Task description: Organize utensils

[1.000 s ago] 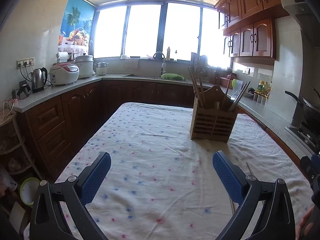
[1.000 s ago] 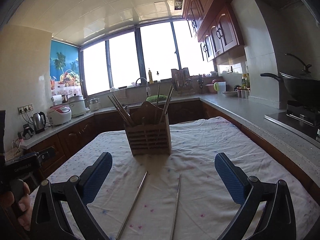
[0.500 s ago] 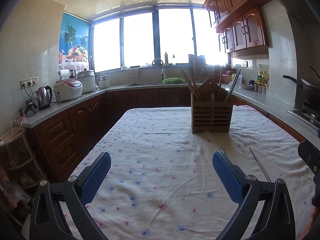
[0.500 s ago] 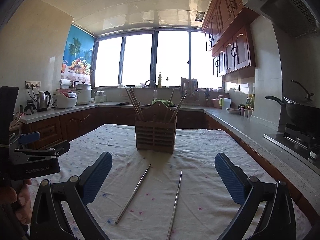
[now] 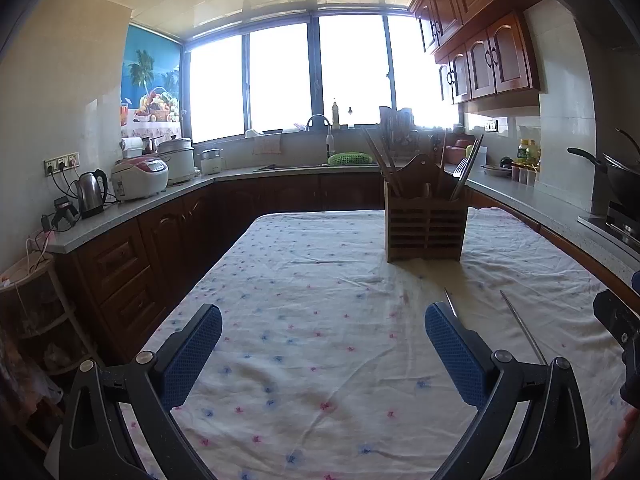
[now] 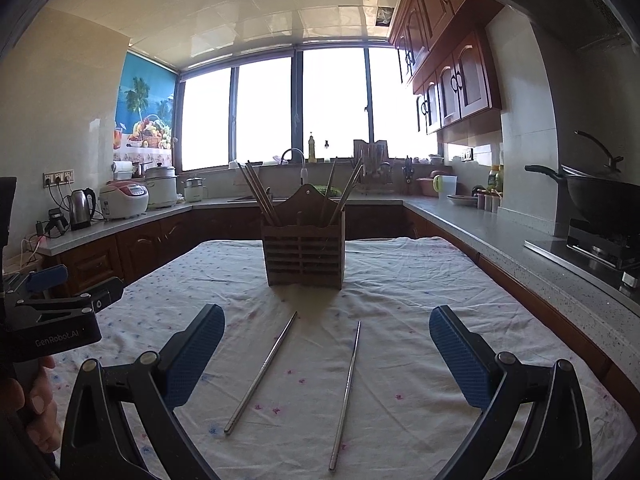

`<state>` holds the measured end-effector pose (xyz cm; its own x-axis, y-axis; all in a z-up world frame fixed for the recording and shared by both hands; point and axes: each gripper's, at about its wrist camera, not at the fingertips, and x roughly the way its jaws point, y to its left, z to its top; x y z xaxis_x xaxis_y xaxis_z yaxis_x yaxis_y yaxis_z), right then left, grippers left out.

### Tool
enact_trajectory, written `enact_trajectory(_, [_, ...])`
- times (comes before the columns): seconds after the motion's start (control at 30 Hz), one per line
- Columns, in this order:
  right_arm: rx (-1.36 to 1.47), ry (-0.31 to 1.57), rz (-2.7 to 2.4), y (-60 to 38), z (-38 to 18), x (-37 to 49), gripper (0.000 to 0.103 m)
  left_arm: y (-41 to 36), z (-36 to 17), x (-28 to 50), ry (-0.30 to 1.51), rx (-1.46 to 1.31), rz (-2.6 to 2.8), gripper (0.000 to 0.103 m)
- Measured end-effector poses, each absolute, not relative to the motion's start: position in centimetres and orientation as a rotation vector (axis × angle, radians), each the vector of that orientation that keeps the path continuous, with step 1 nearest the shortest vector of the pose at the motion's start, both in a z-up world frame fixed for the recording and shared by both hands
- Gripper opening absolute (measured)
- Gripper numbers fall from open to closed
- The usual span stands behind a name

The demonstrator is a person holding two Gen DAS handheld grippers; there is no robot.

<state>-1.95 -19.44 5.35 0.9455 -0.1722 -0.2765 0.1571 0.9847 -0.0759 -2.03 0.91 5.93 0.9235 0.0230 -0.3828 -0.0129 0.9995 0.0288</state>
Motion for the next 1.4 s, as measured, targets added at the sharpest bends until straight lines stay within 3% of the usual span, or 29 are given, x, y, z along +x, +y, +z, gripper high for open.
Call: enact_trajectory(1.4, [-0.014,0.313,-0.181,-20.5,4.6,-1.8,0.103,-1.4,5.5,-2.9,0.401,0.036,0.012,0.102])
